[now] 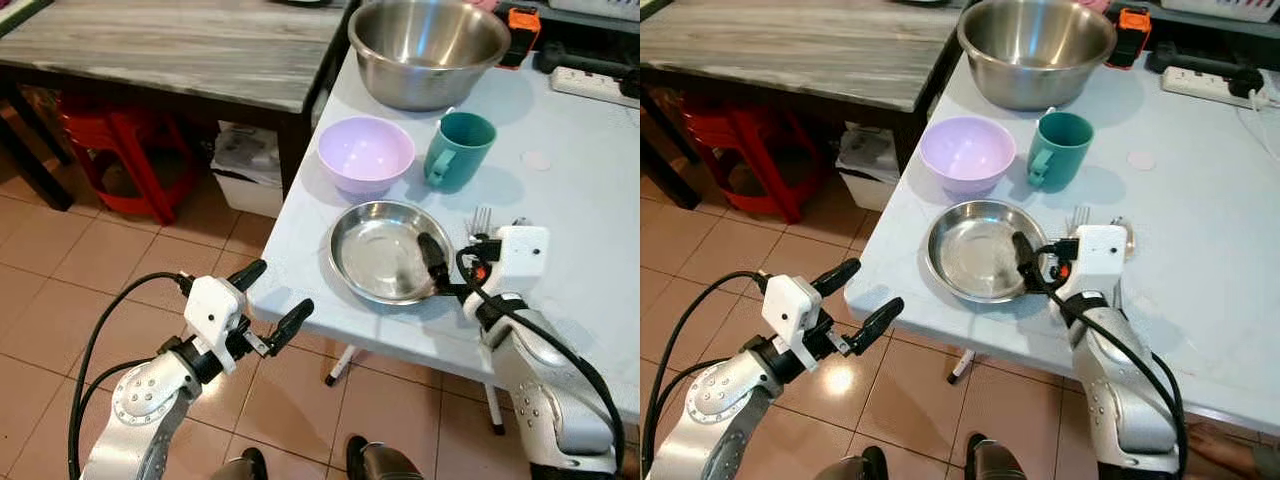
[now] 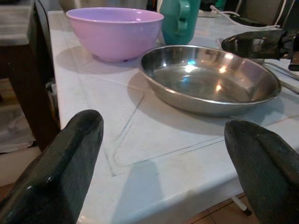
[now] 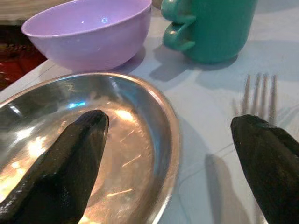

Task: Setting the table

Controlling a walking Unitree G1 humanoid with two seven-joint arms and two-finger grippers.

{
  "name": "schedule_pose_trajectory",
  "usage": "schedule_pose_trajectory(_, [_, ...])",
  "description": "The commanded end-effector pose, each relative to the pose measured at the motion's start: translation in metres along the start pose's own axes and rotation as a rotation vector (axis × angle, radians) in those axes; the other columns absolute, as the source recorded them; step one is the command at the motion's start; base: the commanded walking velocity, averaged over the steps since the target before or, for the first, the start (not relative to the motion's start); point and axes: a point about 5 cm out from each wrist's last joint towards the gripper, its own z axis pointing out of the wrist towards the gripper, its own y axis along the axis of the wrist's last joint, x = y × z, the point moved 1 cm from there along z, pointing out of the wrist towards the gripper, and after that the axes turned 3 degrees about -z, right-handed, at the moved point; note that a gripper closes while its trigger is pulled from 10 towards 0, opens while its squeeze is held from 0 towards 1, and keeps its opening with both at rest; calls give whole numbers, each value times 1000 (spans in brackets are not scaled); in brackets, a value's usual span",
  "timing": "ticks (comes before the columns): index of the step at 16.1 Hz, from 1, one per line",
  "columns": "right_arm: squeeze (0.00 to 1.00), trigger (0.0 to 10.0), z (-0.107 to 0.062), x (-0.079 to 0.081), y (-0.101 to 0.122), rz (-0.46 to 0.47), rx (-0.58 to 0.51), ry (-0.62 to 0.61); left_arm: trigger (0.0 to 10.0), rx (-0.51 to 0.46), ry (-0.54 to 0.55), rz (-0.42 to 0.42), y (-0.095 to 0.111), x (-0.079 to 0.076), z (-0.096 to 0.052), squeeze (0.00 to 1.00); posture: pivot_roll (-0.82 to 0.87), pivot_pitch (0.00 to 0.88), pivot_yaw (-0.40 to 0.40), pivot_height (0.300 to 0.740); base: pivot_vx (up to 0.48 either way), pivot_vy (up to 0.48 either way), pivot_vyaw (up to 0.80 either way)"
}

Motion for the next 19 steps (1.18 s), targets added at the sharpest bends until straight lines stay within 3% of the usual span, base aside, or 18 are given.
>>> schedule_pose_trajectory(1, [0,10000,0,1,-2,12,20,12,10000,19,-18,2,-3,-1,-2,0,-149,241,-23,740,0,0,0])
schedule_pose_trajectory(10, [0,10000,2,8,-17,61,108,72,10000,24,-50,3,-3,-5,-1,0,-142,250,-9,740,0,0,0])
schedule_pose_trajectory(11, [0,3647,2,9,-18,64,112,74,10000,23,-52,2,-2,-6,-1,0,-142,251,-6,740,0,0,0])
schedule_pose_trajectory(12, [0,0,3,12,-19,78,113,93,10000,21,-58,-1,-2,-8,0,0,-142,251,-3,740,0,0,0])
schedule_pose_trajectory(19, [0,0,7,17,-22,83,144,137,10000,12,-71,-10,2,-8,2,0,-146,247,1,740,0,0,0])
